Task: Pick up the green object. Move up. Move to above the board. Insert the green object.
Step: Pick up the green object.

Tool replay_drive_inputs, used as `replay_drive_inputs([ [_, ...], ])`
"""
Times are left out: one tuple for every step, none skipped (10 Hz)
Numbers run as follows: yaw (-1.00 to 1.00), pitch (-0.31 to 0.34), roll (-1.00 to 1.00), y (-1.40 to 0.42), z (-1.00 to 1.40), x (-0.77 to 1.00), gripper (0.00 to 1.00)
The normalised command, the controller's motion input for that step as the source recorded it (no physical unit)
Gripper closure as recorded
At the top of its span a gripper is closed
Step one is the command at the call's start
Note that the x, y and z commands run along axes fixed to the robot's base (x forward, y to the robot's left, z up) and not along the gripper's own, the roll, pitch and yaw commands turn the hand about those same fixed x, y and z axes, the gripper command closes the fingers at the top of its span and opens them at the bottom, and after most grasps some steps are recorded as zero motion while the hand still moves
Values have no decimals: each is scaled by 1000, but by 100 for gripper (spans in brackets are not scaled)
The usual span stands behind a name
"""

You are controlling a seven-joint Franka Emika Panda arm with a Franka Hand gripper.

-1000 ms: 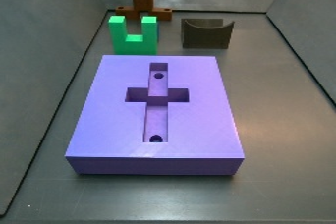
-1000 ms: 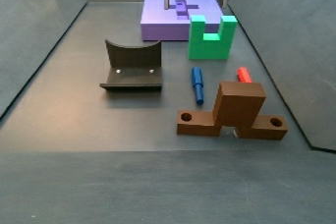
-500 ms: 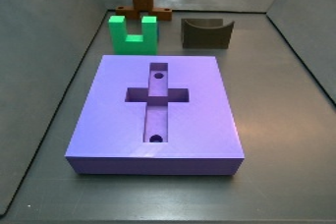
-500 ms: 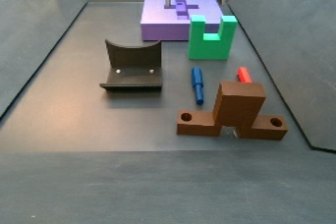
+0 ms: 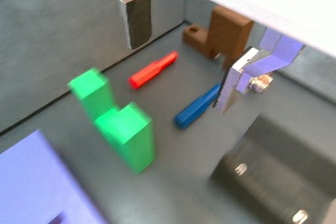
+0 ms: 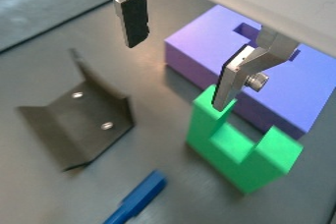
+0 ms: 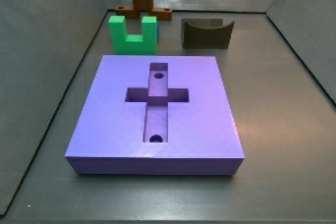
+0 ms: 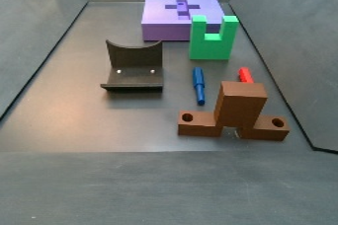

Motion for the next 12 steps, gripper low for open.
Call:
replay_drive_inputs([
  [0,-130,36,-543,-474,-194,0],
  [-34,-283,-131,-174,-523,-417,0],
  [-31,-260,-90,-146,-497,-391,0],
  [-3,-139,49,-23,-411,-309,0],
  [-9,-61,37,0,-389,-146,0],
  [0,-54,31,0,-340,9,0],
  [0,0,0,9,-186,346,0],
  [0,0,0,40,-111,517,0],
  [0,0,74,0,-237,240,0],
  [-134,0,101,-17,-331,0,0],
  [-80,0,127,-129,-377,-274,0],
  [-69,0,84,-91,-280,-286,0],
])
